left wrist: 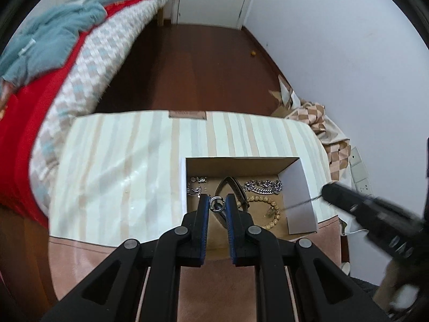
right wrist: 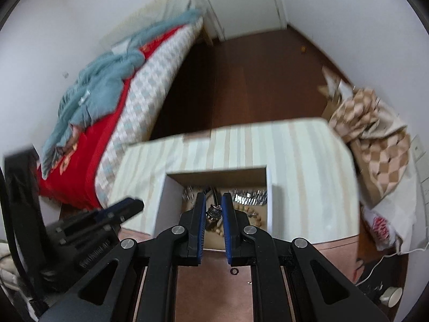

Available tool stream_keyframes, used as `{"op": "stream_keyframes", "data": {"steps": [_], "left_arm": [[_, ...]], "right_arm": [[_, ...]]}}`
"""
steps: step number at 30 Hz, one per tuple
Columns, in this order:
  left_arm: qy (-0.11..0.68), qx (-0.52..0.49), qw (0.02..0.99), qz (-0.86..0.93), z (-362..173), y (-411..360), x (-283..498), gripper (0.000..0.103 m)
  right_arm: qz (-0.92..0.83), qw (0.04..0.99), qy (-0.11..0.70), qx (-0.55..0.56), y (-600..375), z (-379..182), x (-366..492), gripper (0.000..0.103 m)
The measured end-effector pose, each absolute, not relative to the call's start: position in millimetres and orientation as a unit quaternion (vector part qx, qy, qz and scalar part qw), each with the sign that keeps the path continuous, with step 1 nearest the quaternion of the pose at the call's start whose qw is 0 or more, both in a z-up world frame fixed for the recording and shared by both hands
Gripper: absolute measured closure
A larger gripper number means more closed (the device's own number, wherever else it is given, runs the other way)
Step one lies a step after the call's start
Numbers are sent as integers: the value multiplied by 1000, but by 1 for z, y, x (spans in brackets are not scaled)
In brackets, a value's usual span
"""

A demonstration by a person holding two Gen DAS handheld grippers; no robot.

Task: Organize jewelry
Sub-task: 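Carry the chain and black ring into the box and open both tools, then lift both open tools out of the box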

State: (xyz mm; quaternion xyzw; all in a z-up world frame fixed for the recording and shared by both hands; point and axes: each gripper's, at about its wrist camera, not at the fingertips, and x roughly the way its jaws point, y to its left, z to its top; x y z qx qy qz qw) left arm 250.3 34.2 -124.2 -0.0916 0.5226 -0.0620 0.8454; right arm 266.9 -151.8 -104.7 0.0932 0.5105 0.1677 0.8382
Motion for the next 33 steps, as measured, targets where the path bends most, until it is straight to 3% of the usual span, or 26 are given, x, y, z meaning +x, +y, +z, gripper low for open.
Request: {"op": "stream_keyframes", "data": {"steps": [11, 14, 15, 16, 18, 20, 22, 23, 26, 27, 33], "left_arm": [[559, -113, 819, -64, -140, 25, 291, 90], [556, -109, 823, -51, -138, 28, 293, 65], [551, -102, 827, -43, -136, 29, 291, 44], [546, -98, 831, -38, -133, 30, 289, 31], [541, -89, 836, -25, -131, 33, 287, 30], [540, -79, 838, -10, -130, 38, 282, 25], [534, -63, 843, 10, -129, 43, 273, 7], [530, -55, 846, 18, -129, 45, 269, 6], [521, -30, 852, 40, -133, 46, 254, 2], [517, -21, 854, 47, -134, 46, 248, 0], [516, -15, 855, 58, -143, 48, 218, 0]], "right_arm": [[161, 804, 565, 97, -156, -161, 295, 90], [159, 795, 577, 100, -161, -163, 300, 89], [154, 796, 577, 98, -163, -162, 299, 87], [153, 798, 575, 97, -164, -160, 299, 83], [149, 802, 571, 95, -167, -154, 297, 61], [140, 810, 564, 80, -168, -147, 294, 50], [125, 818, 558, 64, -169, -141, 289, 48], [117, 822, 555, 52, -169, -137, 285, 43], [89, 830, 551, 5, -164, -135, 275, 13], [84, 831, 550, -5, -163, -135, 272, 8], [47, 832, 551, -47, -158, -146, 251, 1]]}}
